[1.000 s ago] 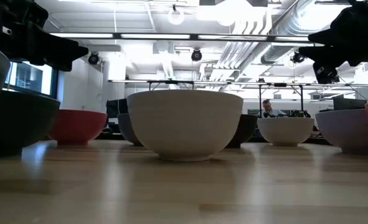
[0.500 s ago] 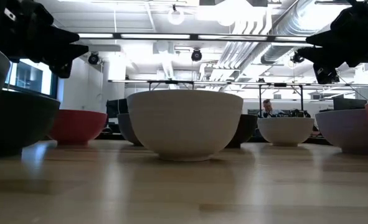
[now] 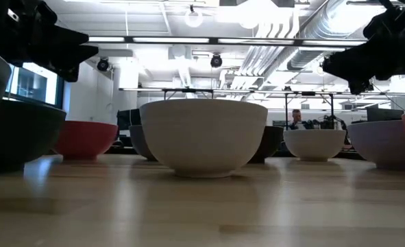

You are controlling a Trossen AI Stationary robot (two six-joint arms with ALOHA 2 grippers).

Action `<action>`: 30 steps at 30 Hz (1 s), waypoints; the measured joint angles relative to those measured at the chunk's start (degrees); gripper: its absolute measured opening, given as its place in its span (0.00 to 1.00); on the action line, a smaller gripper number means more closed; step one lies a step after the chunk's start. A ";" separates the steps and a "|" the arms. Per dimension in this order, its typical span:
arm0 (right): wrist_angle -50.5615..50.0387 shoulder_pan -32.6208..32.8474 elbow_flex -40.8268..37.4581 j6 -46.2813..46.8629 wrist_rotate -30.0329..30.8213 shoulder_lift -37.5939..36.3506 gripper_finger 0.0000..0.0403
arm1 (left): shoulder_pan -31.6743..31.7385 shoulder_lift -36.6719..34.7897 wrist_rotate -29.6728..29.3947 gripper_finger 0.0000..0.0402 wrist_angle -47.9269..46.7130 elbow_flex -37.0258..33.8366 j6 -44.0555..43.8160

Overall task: Nest bowls inside each other
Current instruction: Stack the top white bowl on top of the white bowl

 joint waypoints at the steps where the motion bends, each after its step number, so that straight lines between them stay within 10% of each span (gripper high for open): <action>1: -0.06 0.00 0.00 -0.86 -0.39 0.02 0.33 | 0.00 0.00 0.00 0.39 -0.57 0.00 0.50; 17: -6.73 -0.02 6.91 9.40 9.80 0.05 0.33 | 0.00 1.58 0.09 0.39 0.58 0.00 11.90; 30: -55.80 -0.04 39.02 37.82 25.01 5.99 0.33 | 0.01 8.22 -0.26 0.39 2.03 0.00 6.91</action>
